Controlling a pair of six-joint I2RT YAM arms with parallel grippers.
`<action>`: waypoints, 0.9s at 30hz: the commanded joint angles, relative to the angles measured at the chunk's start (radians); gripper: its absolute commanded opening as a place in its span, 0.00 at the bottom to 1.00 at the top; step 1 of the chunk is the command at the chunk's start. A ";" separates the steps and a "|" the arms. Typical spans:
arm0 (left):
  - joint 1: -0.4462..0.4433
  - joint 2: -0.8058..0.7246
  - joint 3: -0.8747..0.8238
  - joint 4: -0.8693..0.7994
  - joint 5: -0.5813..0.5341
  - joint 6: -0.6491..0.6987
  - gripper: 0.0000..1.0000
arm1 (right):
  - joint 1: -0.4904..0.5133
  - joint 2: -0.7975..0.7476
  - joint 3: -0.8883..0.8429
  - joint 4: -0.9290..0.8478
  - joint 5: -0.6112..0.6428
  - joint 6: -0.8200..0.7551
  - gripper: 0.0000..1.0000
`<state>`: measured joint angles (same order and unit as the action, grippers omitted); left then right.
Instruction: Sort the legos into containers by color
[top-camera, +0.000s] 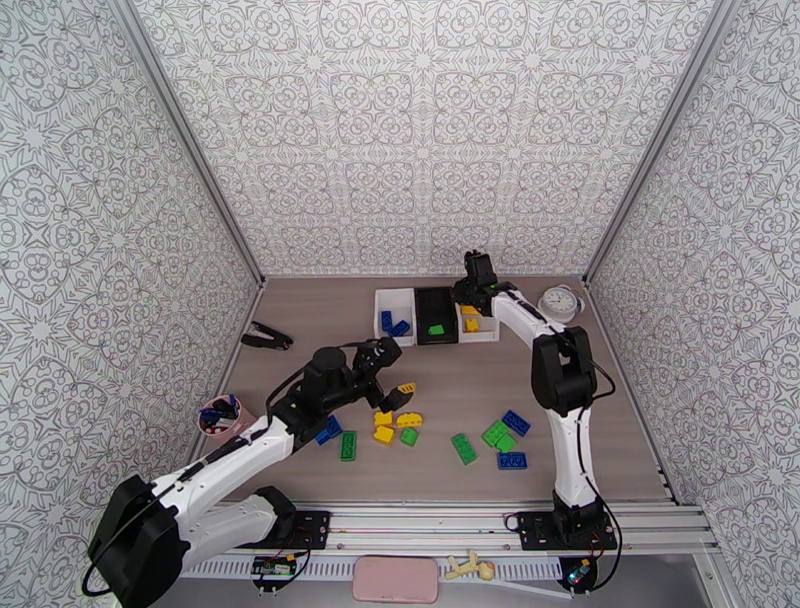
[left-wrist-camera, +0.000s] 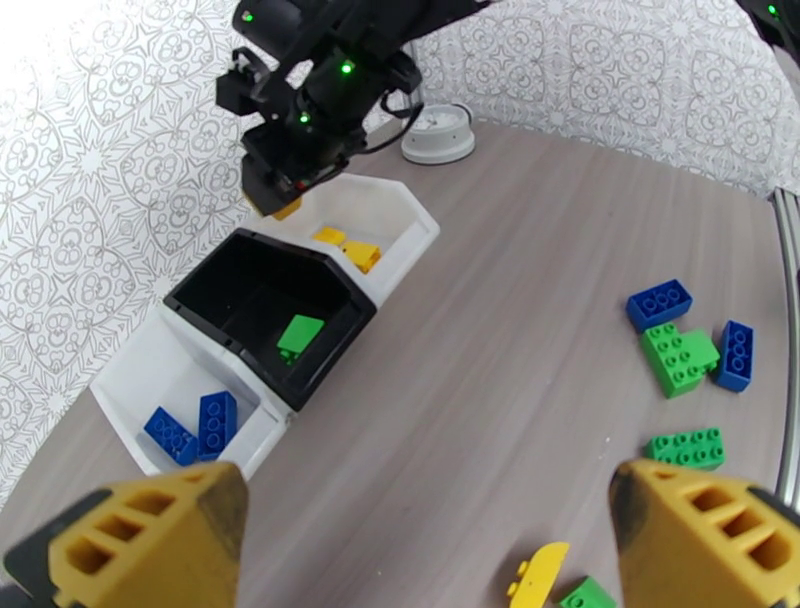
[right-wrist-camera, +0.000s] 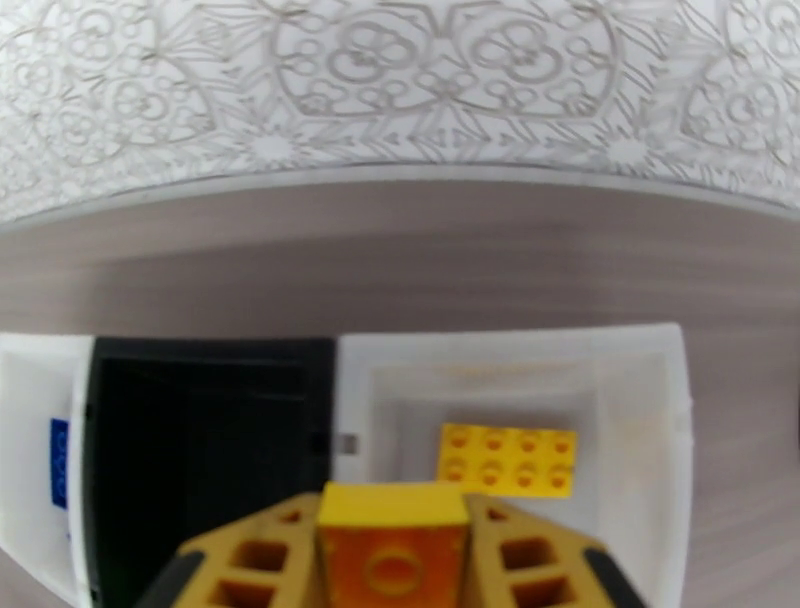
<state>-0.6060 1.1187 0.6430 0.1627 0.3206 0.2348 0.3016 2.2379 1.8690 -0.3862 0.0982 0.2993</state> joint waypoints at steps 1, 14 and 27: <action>-0.002 0.012 -0.017 0.032 0.029 -0.013 1.00 | -0.008 -0.023 -0.028 -0.005 0.038 0.011 0.33; -0.104 0.007 0.021 -0.097 -0.329 -0.206 1.00 | -0.020 -0.185 -0.230 0.103 -0.038 -0.132 0.79; -0.170 0.017 0.166 -0.598 -0.607 -0.897 1.00 | -0.019 -0.549 -0.666 0.367 -0.369 -0.387 1.00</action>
<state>-0.7761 1.1156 0.7433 -0.2356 -0.2420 -0.4660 0.2821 1.7500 1.2591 -0.0906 -0.1455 -0.0067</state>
